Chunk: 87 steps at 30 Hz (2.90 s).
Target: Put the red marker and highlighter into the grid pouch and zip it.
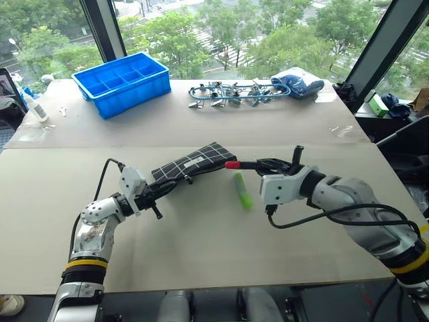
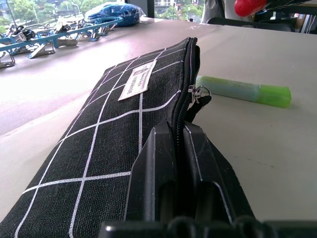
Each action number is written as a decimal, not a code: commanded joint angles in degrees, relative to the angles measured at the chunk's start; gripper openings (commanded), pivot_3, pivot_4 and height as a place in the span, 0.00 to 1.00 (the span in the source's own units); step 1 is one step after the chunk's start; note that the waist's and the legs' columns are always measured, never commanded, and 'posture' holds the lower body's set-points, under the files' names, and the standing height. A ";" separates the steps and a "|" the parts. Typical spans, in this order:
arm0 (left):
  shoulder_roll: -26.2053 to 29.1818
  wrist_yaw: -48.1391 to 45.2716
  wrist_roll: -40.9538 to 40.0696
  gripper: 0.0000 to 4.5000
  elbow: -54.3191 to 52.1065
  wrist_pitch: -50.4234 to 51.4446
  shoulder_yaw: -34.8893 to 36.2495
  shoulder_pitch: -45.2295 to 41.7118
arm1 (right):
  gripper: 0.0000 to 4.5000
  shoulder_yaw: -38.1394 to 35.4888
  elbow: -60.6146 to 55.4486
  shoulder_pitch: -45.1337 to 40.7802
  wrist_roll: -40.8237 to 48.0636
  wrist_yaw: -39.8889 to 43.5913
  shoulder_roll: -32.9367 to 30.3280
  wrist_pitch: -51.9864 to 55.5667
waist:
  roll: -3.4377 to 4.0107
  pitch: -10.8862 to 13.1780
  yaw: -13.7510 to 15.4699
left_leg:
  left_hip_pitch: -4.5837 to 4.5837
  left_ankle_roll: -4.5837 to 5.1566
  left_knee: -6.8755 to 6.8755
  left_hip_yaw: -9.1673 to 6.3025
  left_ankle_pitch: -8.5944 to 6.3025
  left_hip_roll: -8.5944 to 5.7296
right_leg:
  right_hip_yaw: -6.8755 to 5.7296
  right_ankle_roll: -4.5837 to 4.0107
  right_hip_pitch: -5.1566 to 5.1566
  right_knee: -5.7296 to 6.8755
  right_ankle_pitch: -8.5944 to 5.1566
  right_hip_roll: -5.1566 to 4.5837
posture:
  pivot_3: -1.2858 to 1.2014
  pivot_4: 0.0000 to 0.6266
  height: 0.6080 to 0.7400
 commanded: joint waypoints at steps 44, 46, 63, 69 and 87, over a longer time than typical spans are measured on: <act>-0.69 2.57 -1.72 0.00 -8.62 3.88 0.57 1.48 | 0.37 5.26 43.11 -20.53 -8.59 3.02 29.54 -27.36 | 0.03 0.01 -0.18 | 0.04 -0.35 0.03 0.61 0.20 0.07 | 0.07 -0.03 -0.04 0.12 0.01 0.01 | 0.52 0.24 1.00; -0.66 2.68 -1.74 0.00 -8.72 3.92 0.54 1.56 | 0.53 4.09 43.31 -21.24 -8.35 3.37 29.04 -25.66 | 0.04 0.02 -0.16 | 0.04 -0.34 0.03 0.63 0.20 0.07 | 0.09 -0.03 -0.04 0.14 0.01 0.01 | 0.52 0.24 1.00; -0.61 2.62 -1.82 0.00 -8.01 3.80 0.43 1.17 | 0.58 -16.94 1.16 -5.05 30.02 26.72 13.12 30.02 | 0.05 0.02 0.17 | 0.04 -0.04 0.04 0.48 0.02 0.12 | 0.09 -0.04 -0.01 0.13 0.02 -0.05 | 0.52 0.24 1.00; -0.80 2.99 -1.92 0.00 -8.85 3.73 0.33 2.34 | 0.58 -14.23 -12.09 -0.33 31.21 15.72 15.92 63.13 | 0.05 0.02 0.02 | 0.06 -0.01 0.03 0.07 0.00 0.09 | 0.10 -0.07 -0.02 0.14 0.02 -0.03 | 0.52 0.24 1.00; -2.04 3.67 -1.64 0.00 -8.61 3.12 -0.28 2.32 | 0.58 -7.15 -2.41 -6.44 29.01 -1.67 25.20 74.05 | 0.05 0.02 0.08 | -0.03 -0.01 0.04 -0.02 0.00 -0.02 | 0.00 -0.05 -0.04 0.12 0.03 -0.04 | 0.52 0.24 1.00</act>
